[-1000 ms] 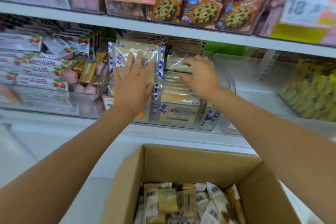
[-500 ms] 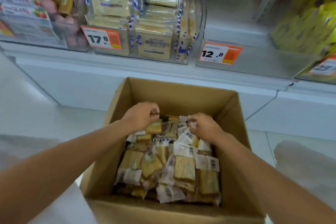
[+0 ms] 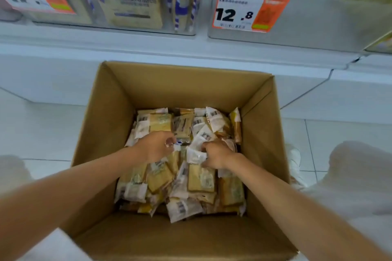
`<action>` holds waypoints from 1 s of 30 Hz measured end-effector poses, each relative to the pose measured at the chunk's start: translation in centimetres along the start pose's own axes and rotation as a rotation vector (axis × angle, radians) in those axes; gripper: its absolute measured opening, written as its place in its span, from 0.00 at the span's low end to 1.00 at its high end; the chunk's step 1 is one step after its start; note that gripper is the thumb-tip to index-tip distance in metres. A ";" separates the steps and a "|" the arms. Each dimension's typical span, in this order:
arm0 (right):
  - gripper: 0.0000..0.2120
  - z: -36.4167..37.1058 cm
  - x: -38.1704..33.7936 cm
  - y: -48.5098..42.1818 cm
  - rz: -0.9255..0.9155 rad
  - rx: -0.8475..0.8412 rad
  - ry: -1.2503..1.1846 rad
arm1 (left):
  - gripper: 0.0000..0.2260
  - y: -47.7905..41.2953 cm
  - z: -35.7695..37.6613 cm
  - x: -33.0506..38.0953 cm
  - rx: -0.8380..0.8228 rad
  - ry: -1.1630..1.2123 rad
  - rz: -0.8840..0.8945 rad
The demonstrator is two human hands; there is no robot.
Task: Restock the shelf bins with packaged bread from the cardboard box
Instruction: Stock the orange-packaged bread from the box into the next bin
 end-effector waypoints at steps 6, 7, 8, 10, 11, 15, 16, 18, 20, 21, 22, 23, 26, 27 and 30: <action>0.13 -7.0 1.0 2.3 0.152 0.262 -0.638 | 0.46 2.0 0.2 3.7 -0.145 0.070 0.156; 0.12 -7.3 1.3 2.7 0.204 0.272 -0.855 | 0.51 2.4 0.4 4.4 -0.161 0.055 0.176; 0.14 -7.2 1.1 3.4 0.237 0.219 -1.101 | 0.51 2.7 0.3 4.8 -0.120 0.073 0.198; 0.20 -7.6 -0.2 5.3 0.180 0.061 -1.512 | 0.37 3.0 -1.4 5.5 0.122 0.156 0.230; 0.24 -8.0 -0.5 6.3 0.153 0.023 -1.585 | 0.29 3.2 -2.4 5.2 0.223 0.214 0.196; 0.25 -10.3 -0.4 8.7 0.065 0.189 -1.172 | 0.28 2.9 -2.8 2.9 -0.104 0.816 -0.112; 0.30 -10.5 -0.6 8.8 0.019 0.214 -1.081 | 0.27 3.5 -2.9 3.4 -0.207 0.869 -0.117; 0.39 -10.3 -0.8 8.5 -0.023 0.224 -1.014 | 0.26 4.1 -3.7 4.1 -0.297 0.887 -0.093; 0.31 -10.3 -0.7 8.3 -0.033 0.276 -1.025 | 0.24 4.5 -4.5 4.5 -0.326 0.838 -0.080; 0.27 -10.3 -0.5 8.2 -0.030 0.286 -1.064 | 0.22 4.6 -4.9 4.5 -0.338 0.803 -0.081; 0.25 -10.1 -0.4 7.9 -0.030 0.272 -1.122 | 0.20 4.6 -5.2 4.3 -0.333 0.757 -0.082; 0.24 -9.9 -0.6 7.7 -0.045 0.238 -1.181 | 0.20 4.5 -5.6 4.0 -0.308 0.719 -0.086; 0.19 -9.6 -1.3 7.0 -0.087 0.162 -1.281 | 0.22 3.8 -7.1 3.4 -0.079 0.736 -0.090; 0.17 -9.7 -1.6 6.9 -0.085 0.163 -1.303 | 0.22 3.7 -7.5 3.3 0.011 0.759 -0.087; 0.15 -9.9 -2.1 6.4 -0.115 0.183 -1.415 | 0.23 3.4 -7.5 2.6 0.148 1.020 -0.098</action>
Point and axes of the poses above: each hand's wrist, its own y-axis away from the middle knuckle, its own z-axis out of the palm, x = y × z, the point moved 7 cm from there along -y, towards the middle knuckle, and after that the axes turned 6 degrees about y, right-handed, at the moved point
